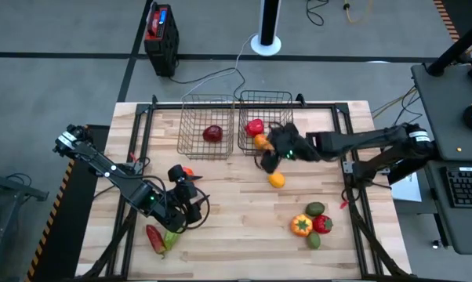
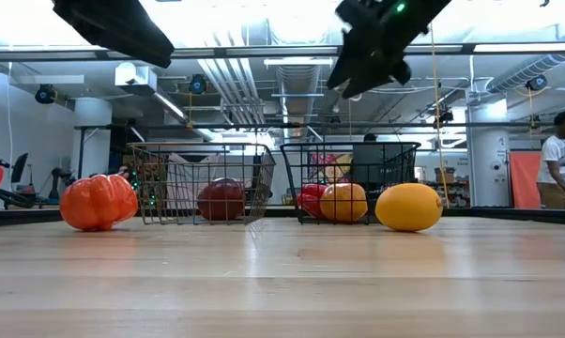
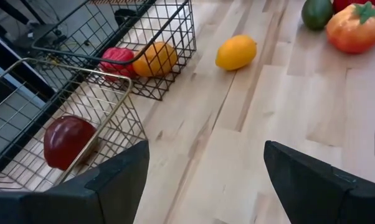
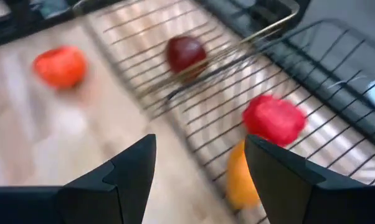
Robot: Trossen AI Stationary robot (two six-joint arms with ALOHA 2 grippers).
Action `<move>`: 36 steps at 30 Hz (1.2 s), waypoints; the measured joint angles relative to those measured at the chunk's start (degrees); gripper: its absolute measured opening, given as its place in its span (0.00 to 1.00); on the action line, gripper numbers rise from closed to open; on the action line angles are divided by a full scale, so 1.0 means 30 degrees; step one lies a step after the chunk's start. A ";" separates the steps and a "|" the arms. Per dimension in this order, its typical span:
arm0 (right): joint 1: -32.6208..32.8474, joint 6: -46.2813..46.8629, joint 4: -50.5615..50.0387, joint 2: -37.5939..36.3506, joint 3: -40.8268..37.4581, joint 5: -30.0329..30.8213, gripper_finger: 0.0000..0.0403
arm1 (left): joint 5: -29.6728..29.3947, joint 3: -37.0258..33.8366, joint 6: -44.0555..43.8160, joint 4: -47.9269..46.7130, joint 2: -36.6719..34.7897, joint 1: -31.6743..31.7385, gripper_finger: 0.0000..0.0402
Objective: Sort produce into baskets
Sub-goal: Put the yellow lemon into the silver wire basket
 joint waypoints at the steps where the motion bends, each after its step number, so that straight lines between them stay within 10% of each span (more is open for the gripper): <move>1: 0.0491 0.0406 -0.0414 -0.0035 0.0003 -0.0041 0.59 | 0.0000 0.0000 0.0004 0.0010 0.0000 0.0000 0.74; 17: 0.4883 0.8893 -0.8321 0.0363 -0.0025 -0.2332 0.68 | -0.0123 0.0000 0.0099 0.0047 0.0000 0.0000 0.74; 36: 0.4687 1.0093 -0.7343 0.3920 -0.1115 -0.2350 0.82 | -0.0182 -0.0102 0.0609 0.0301 0.0000 0.0000 0.74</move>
